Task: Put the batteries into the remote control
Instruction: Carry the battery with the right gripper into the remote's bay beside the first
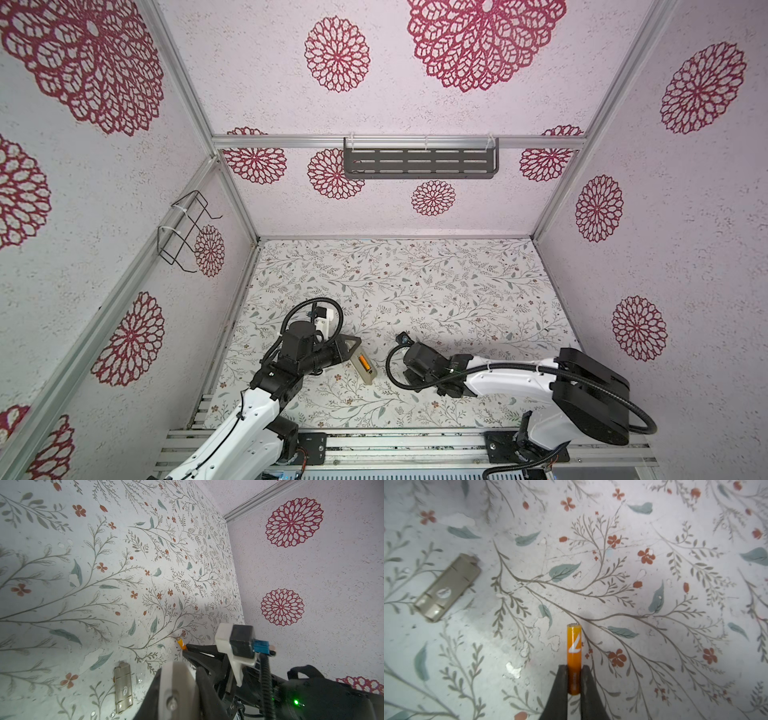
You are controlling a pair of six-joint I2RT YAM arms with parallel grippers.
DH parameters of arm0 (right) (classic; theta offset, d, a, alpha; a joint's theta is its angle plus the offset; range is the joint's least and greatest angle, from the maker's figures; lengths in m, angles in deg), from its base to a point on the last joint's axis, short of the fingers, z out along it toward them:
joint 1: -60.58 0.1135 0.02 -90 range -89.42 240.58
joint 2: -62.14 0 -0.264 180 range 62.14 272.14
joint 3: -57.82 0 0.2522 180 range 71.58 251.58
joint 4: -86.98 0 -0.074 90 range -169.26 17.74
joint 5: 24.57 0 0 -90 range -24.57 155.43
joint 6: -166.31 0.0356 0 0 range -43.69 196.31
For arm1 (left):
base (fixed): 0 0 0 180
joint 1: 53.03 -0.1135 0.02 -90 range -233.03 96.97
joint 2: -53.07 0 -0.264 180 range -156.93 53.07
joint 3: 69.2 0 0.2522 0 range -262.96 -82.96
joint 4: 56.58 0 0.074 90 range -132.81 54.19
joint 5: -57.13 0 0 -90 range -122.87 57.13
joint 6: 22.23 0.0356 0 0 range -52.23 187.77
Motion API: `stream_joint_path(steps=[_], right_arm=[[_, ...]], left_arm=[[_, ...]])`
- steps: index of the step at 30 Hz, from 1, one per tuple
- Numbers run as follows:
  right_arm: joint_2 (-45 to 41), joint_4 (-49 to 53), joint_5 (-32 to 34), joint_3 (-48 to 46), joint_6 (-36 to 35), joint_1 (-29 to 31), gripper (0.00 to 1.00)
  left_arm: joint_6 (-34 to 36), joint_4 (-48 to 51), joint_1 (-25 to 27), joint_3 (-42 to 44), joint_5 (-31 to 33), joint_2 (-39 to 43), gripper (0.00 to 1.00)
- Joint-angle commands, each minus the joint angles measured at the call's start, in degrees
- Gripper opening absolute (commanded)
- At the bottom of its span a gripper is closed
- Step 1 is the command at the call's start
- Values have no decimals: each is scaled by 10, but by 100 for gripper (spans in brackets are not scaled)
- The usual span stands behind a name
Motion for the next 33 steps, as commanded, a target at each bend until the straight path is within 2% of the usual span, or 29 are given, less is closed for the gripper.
stream_joint_path(steps=[1, 6, 9, 11, 18, 25, 33], right_arm=[[-67, -35, -3, -8, -59, 7, 0], [-147, -16, -3, 5, -96, 36, 0], [-155, 47, 0, 51, -98, 39, 0], [-155, 74, 3, 83, -106, 65, 0], [-109, 116, -9, 177, -118, 99, 0], [-48, 162, 2, 248, -113, 103, 0], [-34, 182, 7, 268, -105, 105, 0]], left_arm=[[-2, -45, -4, 6, -12, 11, 0], [-18, -103, -4, 26, -36, 34, 0], [-28, -138, -5, 34, -51, 44, 0], [-33, -152, -4, 37, -59, 47, 0], [-41, -170, -4, 38, -68, 41, 0], [-55, -191, -5, 47, -74, 40, 0], [-58, -194, -5, 50, -72, 37, 0]])
